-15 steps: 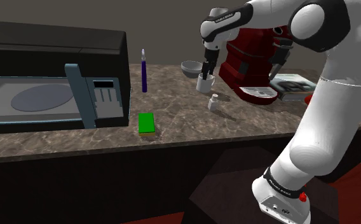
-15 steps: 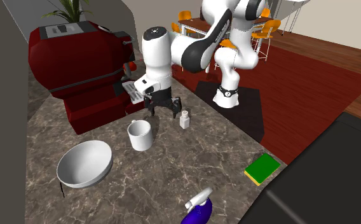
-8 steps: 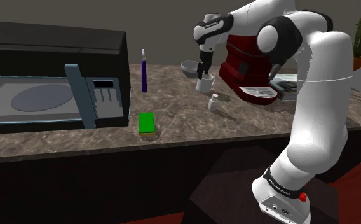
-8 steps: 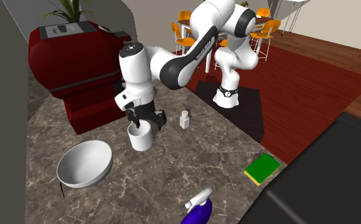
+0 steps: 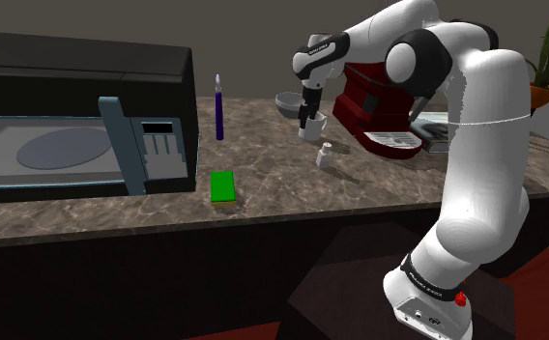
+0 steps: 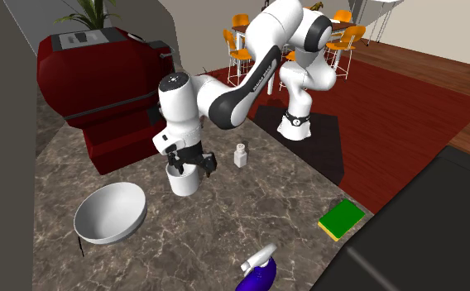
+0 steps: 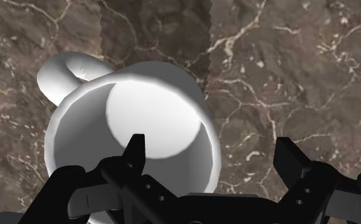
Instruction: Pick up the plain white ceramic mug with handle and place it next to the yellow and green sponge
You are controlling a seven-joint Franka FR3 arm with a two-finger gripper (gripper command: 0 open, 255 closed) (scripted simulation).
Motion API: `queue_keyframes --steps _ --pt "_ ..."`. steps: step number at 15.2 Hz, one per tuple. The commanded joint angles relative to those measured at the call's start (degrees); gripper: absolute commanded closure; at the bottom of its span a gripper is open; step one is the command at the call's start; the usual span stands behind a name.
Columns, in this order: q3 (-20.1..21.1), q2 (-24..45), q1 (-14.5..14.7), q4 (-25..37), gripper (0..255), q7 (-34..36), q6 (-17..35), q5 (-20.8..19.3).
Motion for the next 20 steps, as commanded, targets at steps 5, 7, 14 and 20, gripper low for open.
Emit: queue_keyframes --steps 5,7,14,20 --pt "0.0 0.0 0.0 -0.1 0 0.0 0.2 0.0" --pt "0.0 0.0 0.0 -0.1 255 0.0 0.2 0.0" --pt "0.0 0.0 0.0 -0.2 255 0.0 0.2 0.0" --pt "-0.2 -1.1 0.1 1.3 255 0.2 -2.3 -0.4"
